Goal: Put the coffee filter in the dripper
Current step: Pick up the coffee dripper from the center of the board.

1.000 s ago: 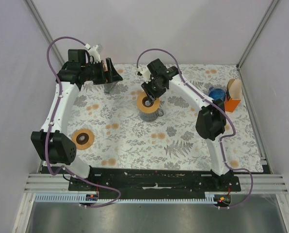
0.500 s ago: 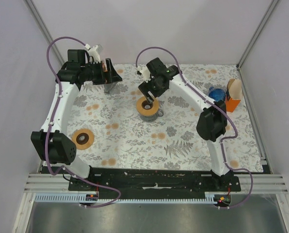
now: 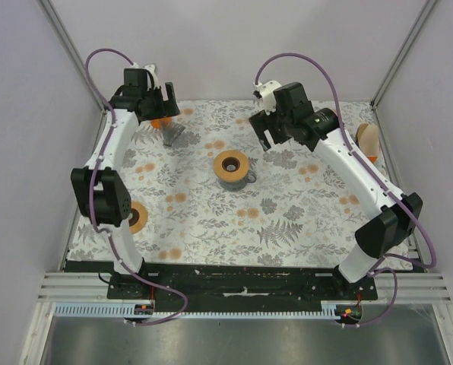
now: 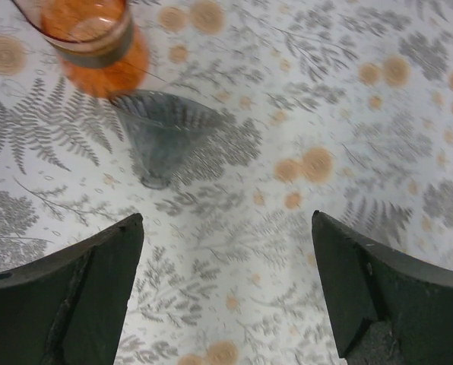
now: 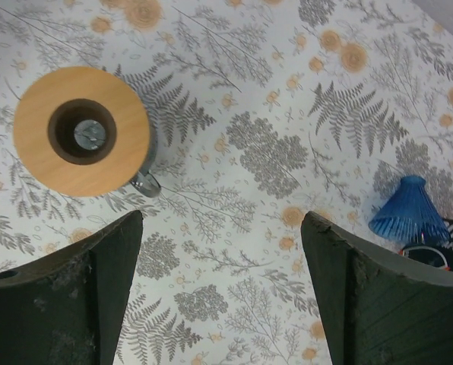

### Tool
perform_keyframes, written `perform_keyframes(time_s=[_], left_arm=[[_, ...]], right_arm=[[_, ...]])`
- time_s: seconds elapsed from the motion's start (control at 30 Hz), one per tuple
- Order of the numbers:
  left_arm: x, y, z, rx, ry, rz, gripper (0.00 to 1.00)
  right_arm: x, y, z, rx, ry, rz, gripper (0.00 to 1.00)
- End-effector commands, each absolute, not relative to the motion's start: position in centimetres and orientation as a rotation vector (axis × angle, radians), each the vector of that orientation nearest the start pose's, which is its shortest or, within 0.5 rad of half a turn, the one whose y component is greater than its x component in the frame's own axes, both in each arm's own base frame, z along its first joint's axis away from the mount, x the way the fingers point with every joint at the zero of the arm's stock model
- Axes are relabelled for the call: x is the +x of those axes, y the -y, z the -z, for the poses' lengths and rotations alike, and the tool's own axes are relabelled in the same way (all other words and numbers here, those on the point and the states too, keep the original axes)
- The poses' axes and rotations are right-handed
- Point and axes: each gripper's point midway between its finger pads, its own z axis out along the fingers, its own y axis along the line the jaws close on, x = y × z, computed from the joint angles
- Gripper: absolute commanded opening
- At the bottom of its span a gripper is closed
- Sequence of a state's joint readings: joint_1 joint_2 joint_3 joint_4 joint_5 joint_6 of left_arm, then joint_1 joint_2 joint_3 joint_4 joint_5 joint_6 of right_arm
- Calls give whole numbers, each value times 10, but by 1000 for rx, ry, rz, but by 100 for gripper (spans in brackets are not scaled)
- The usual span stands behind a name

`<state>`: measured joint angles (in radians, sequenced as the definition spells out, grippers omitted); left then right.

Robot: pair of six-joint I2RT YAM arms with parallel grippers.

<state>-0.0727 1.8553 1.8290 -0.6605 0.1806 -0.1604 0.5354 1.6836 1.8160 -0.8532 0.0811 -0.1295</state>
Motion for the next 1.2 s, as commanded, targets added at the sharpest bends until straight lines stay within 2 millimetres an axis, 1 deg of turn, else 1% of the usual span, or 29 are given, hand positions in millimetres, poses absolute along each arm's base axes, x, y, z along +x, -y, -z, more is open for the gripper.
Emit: perform_keyframes(time_s=[0.0, 0.03, 0.07, 0.1, 0.17, 0.23, 0.33, 0.4, 0.53, 0.57, 0.67, 0.8, 0.9, 0.97, 1.0, 1.03, 1.1, 1.13, 1.17], left_arm=[[562, 24, -226, -332, -2151, 50, 97], [570, 18, -218, -398, -2151, 15, 97], [577, 11, -202, -450, -2169, -29, 97], [581, 7, -202, -507, -2161, -52, 97], [590, -3, -189, -609, -2159, -116, 97], [597, -8, -174, -645, -2159, -153, 97], [607, -6, -157, -651, -2160, -148, 97], [610, -4, -142, -642, -2185, -147, 94], [607, 0, -116, -636, -2246, -135, 74], [605, 1, -109, -631, -2266, -134, 72], [599, 4, -94, -605, -2321, -131, 65], [585, 0, -82, -577, -2401, -151, 45], [573, 1, -75, -546, -2473, -95, 29], [561, 8, -72, -504, -2533, -47, 17], [556, 11, -69, -477, -2560, -28, 8], [550, 13, -69, -460, -2582, -13, 3], [542, 18, -72, -399, -2613, 40, 2], [540, 23, -76, -365, -2616, 75, 2], [538, 31, -86, -305, -2613, 137, 2]], right_arm=[[394, -196, -263, -634, -2170, -62, 91], [391, -193, -259, -639, -2180, -52, 92], [389, -191, -255, -644, -2188, -45, 92], [386, -188, -253, -646, -2192, -33, 92], [382, -183, -246, -651, -2207, -19, 91], [380, -182, -240, -657, -2216, -17, 91], [376, -181, -229, -670, -2238, -13, 91], [375, -180, -223, -672, -2252, -14, 90], [372, -179, -221, -678, -2257, -15, 90], [372, -179, -222, -679, -2255, -14, 90], [372, -178, -224, -676, -2250, -10, 90], [371, -179, -228, -679, -2240, -20, 90], [371, -180, -229, -681, -2237, -27, 90], [370, -181, -230, -685, -2235, -31, 90], [370, -180, -230, -686, -2235, -32, 90], [369, -180, -231, -687, -2231, -32, 90], [369, -178, -233, -683, -2227, -28, 90], [368, -178, -234, -682, -2223, -31, 90], [368, -178, -237, -679, -2217, -40, 90]])
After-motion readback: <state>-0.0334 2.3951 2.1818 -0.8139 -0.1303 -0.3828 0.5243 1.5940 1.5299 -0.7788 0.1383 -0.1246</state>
